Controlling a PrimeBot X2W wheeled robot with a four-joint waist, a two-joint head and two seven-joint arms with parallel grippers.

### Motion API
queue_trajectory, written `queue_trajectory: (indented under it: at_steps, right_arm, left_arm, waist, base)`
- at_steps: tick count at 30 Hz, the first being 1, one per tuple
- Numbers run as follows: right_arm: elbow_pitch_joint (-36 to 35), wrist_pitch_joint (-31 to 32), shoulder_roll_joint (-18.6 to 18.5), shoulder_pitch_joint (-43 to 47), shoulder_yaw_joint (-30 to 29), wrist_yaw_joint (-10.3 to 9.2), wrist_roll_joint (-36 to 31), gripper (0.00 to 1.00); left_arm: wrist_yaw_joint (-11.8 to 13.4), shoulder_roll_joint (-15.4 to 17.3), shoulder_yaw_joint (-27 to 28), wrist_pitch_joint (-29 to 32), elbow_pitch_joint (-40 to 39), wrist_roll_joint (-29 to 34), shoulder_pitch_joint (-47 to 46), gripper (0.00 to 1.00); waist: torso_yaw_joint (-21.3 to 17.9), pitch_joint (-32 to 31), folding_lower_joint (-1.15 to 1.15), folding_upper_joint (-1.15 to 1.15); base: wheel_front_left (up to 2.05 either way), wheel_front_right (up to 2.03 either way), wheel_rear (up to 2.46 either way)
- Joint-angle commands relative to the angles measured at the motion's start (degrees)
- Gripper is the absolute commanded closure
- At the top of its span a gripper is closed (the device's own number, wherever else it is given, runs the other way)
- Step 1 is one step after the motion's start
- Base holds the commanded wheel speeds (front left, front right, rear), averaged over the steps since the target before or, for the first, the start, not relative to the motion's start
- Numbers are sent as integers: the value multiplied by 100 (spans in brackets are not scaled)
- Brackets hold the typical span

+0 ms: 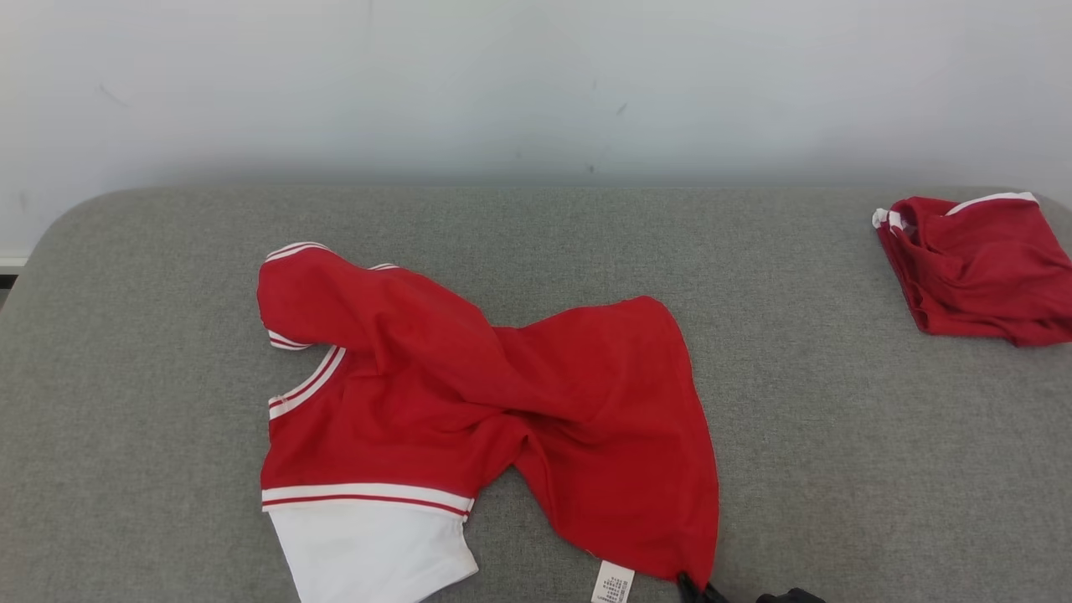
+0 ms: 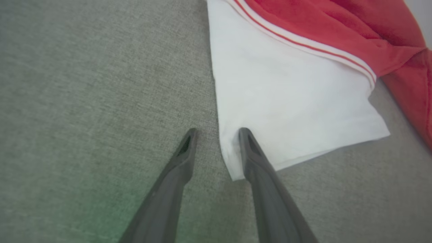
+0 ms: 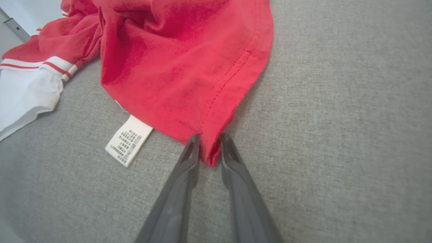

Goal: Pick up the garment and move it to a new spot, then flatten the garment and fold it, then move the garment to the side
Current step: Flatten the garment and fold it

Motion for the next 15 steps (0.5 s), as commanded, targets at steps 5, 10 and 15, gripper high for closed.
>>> queue_trajectory:
  at_steps: [5,10,15]
  right_arm:
    - [-23,9,17,-20,52,-16,110,100]
    - [-384,8,-160,192,-44,-17,141,100]
    - [-871,10,-435,447,-90,-16,272,100]
  left_arm:
    - [-108,-72,-191,101,210,-137,2,100]
    - [-124,150,75,-27,-283,-182,147,100]
    - [-129,378,455,-36,-1077,-97,281,100]
  waist:
    - [-13,-101,1,0]
    - [-13,-201,1,0]
    - [-30,-272,1,0]
  base:
    - [0,0,0]
    - [0,0,0]
    - [0,0,0]
